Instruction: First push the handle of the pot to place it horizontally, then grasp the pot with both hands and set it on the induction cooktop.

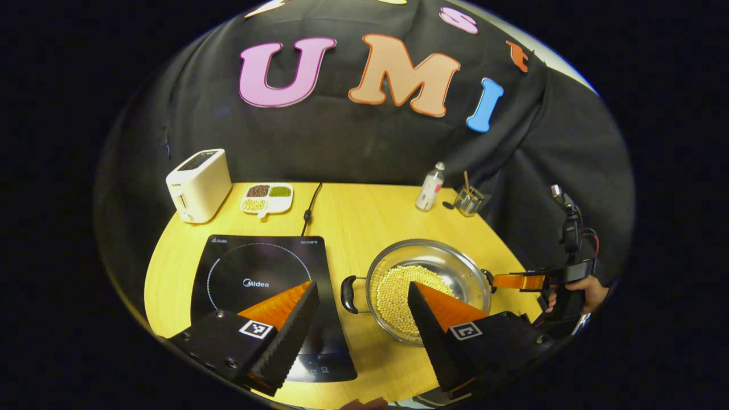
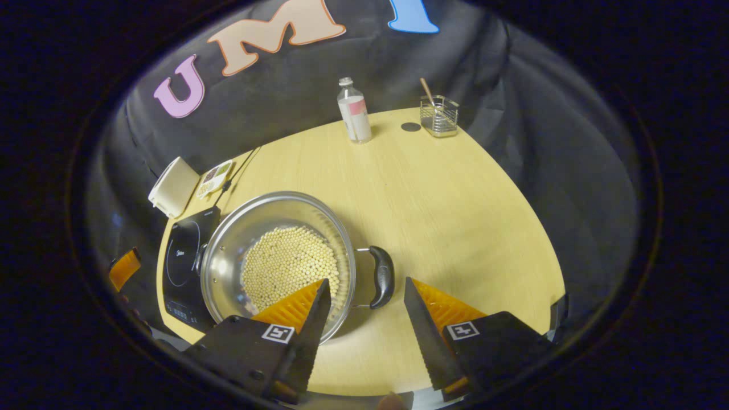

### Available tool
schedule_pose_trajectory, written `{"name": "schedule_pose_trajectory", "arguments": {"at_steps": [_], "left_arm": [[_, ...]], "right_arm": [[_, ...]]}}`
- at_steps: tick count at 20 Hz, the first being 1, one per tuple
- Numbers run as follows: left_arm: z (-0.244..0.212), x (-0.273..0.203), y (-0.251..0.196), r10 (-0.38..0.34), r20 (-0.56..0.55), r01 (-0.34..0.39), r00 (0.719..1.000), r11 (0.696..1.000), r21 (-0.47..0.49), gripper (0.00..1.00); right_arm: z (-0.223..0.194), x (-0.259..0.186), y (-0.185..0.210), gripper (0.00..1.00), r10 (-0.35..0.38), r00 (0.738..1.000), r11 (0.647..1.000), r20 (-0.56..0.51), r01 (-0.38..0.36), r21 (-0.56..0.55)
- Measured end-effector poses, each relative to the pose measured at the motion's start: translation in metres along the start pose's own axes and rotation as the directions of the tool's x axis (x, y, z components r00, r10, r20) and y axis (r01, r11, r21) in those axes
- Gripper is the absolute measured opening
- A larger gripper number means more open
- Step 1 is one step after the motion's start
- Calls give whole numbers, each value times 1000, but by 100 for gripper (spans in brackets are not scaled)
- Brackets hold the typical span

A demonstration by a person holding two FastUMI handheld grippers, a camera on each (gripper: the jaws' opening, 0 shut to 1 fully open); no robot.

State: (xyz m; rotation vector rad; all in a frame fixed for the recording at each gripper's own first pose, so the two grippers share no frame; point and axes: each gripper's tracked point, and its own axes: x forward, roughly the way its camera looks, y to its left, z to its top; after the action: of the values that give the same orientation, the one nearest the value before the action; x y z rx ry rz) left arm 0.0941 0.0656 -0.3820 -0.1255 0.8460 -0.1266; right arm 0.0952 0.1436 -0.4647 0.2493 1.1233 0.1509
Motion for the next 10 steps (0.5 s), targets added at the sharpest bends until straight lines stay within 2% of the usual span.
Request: {"name": "schedule_pose_trajectory", "arguments": {"at_steps": [1, 2, 7, 8, 9, 10], "left_arm": [[-5, 9, -3, 0, -28, -1, 1000, 1000, -12, 97], [-9, 17, -5, -1, -47, -1, 999, 1000, -24, 97], [-34, 56, 1, 42, -156, -45, 987, 999, -17, 97], [-37, 61, 4, 56, -166, -59, 985, 998, -15, 100], [-39, 67, 7, 70, -178, -74, 982, 997, -20, 96], [-43, 70, 7, 77, -193, -84, 978, 996, -29, 96]], "right_arm": [[-1, 6, -1, 81, 4, 1000, 1000, -13, -5, -6], [1, 13, -2, 74, 9, 1000, 1000, -22, -9, -10], [1, 37, -7, 74, 40, 997, 999, -67, -42, -22], [0, 41, -10, 74, 42, 996, 999, -77, -44, -29], [-2, 45, -11, 89, 55, 995, 998, -88, -58, -25], [-2, 47, -10, 74, 70, 993, 997, -99, -72, -11]]}}
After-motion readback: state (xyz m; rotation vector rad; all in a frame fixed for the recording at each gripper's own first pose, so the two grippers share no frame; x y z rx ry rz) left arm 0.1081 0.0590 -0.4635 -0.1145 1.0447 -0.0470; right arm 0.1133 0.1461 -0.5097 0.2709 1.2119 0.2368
